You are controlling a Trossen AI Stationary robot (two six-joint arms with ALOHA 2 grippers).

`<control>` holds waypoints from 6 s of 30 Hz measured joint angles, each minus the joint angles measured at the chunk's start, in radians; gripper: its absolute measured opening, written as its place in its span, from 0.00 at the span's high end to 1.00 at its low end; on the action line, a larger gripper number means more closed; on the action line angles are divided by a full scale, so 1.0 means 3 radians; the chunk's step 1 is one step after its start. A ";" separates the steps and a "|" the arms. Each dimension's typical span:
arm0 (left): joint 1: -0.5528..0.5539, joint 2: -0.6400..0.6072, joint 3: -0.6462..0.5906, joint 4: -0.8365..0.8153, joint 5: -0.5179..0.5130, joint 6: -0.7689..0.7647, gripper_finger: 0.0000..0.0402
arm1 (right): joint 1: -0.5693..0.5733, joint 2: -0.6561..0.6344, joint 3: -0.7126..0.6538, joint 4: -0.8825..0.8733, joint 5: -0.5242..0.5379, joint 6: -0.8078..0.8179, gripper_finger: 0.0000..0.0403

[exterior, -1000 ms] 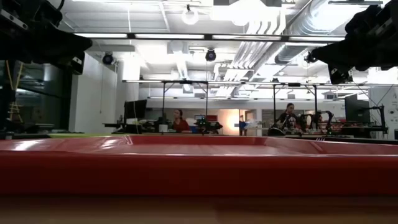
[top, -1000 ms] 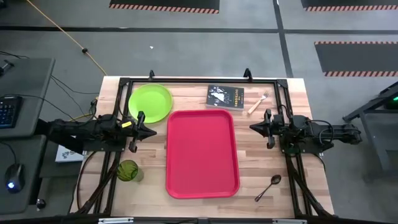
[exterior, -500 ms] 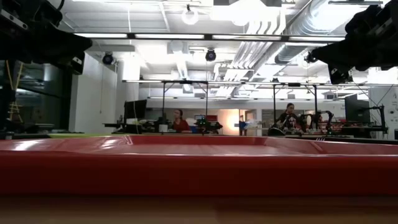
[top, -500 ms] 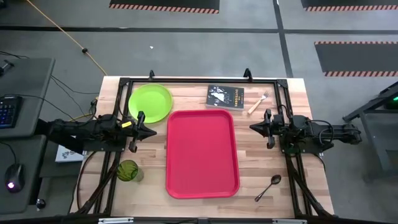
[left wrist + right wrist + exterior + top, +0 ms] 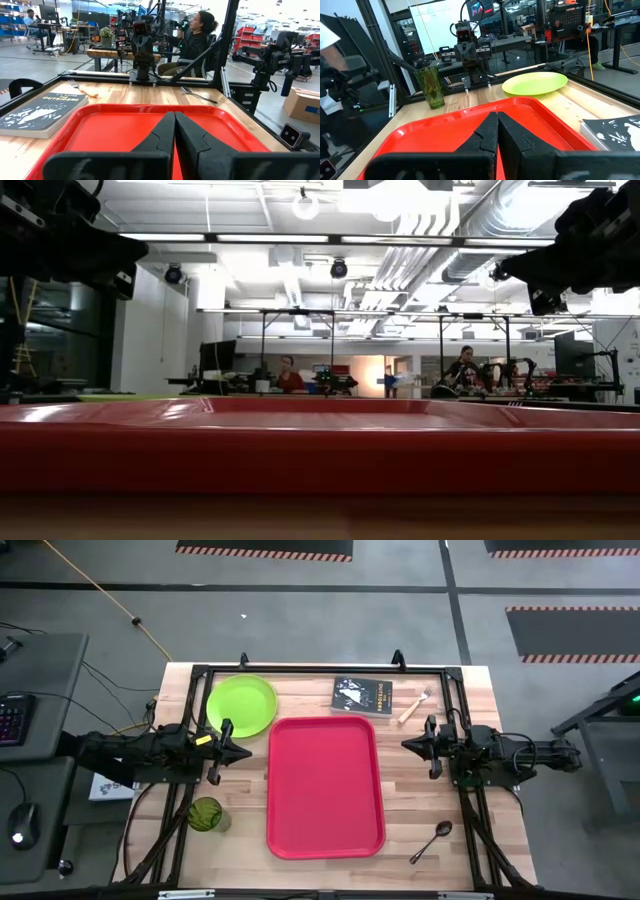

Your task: Pick and place plate/cup/fork/spoon on tray

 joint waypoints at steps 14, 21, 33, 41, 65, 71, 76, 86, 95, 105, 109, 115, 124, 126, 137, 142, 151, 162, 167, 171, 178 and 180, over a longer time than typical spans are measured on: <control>0.0000 -0.0001 0.0000 0.0000 0.0000 0.0000 0.99 | 0.0001 0.0000 0.0001 0.0000 0.0001 -0.0001 1.00; 0.0000 0.0000 0.0000 0.0000 0.0000 -0.0001 0.99 | 0.0000 0.0000 0.0000 0.0000 0.0001 0.0000 1.00; 0.0000 0.0000 -0.0001 0.0471 -0.0195 -0.0267 0.99 | 0.0001 0.0001 0.0001 0.0000 0.0000 0.0000 1.00; 0.0001 0.0304 0.0147 0.1466 -0.1403 -0.0708 1.00 | 0.0001 0.0001 0.0000 0.0000 0.0001 -0.0023 1.00; 0.0316 0.1637 0.1689 0.0749 -0.1284 -0.1117 1.00 | 0.0106 0.1523 0.0575 0.1972 0.0920 0.2581 1.00; 0.0488 0.1636 0.1689 0.0560 -0.0919 -0.1087 1.00 | 0.0231 0.3309 0.1607 0.0765 -0.0402 0.3246 1.00; 0.0516 0.1636 0.1689 0.0415 -0.0914 -0.1073 1.00 | 0.0784 0.4396 0.2346 -0.0436 -0.1272 0.3578 1.00; 0.0516 0.1637 0.1689 0.0183 -0.0905 -0.0980 1.00 | 0.1783 0.5375 0.2856 -0.0588 -0.0768 0.4791 1.00; 0.0516 0.1639 0.1689 0.0150 -0.0914 -0.0942 1.00 | 0.1995 0.5861 0.3103 -0.0918 -0.0478 0.5322 1.00; 0.0516 0.1671 0.1689 0.0153 -0.0980 -0.0872 1.00 | 0.1837 0.5633 0.3154 -0.2431 -0.0829 0.4235 1.00; 0.0516 0.1727 0.1689 0.0149 -0.0979 -0.0874 1.00 | 0.1641 0.5625 0.3154 -0.3139 -0.0839 0.3500 1.00; 0.0517 0.2120 0.1724 0.0117 -0.0999 -0.1241 1.00 | 0.1412 0.5260 0.3147 -0.3368 -0.0777 0.2711 1.00; 0.0514 0.3881 0.2558 -0.1084 -0.0176 -0.0425 1.00 | 0.1448 0.4410 0.2834 -0.2820 -0.0897 0.3018 1.00; 0.0514 0.4256 0.2657 -0.1200 -0.0159 -0.0098 1.00 | 0.1538 0.4329 0.2632 -0.2465 -0.0977 0.3340 1.00; 0.0563 0.5626 0.2743 -0.0982 -0.0162 0.0974 1.00 | 0.1981 0.4547 0.2032 -0.1201 -0.0634 0.4618 1.00; 0.0563 0.5782 0.2764 -0.1001 -0.0162 0.0860 1.00 | 0.1993 0.4691 0.2031 -0.1337 -0.0718 0.4622 1.00; 0.0439 0.5545 0.2745 -0.1450 -0.0141 0.0111 1.00 | 0.1788 0.4727 0.2047 -0.1974 -0.0752 0.4268 1.00; -0.0021 0.5450 0.2729 -0.1815 0.0132 -0.0882 1.00 | 0.1067 0.4725 0.2046 -0.2407 -0.0519 0.3240 1.00; -0.0290 0.5450 0.2729 -0.1820 0.0145 -0.1303 1.00 | 0.0680 0.4727 0.2043 -0.2464 -0.0467 0.2721 1.00; -0.0491 0.5453 0.2724 -0.1771 0.0245 -0.1663 1.00 | 0.0379 0.4727 0.2042 -0.2450 -0.0346 0.2351 1.00; -0.0778 0.5466 0.2720 -0.1257 0.0298 -0.2140 1.00 | -0.0086 0.4734 0.2041 -0.2236 -0.0062 0.1794 1.00; -0.0824 0.5464 0.2723 -0.1108 0.0283 -0.2184 1.00 | -0.0214 0.4733 0.2038 -0.2114 -0.0041 0.1644 1.00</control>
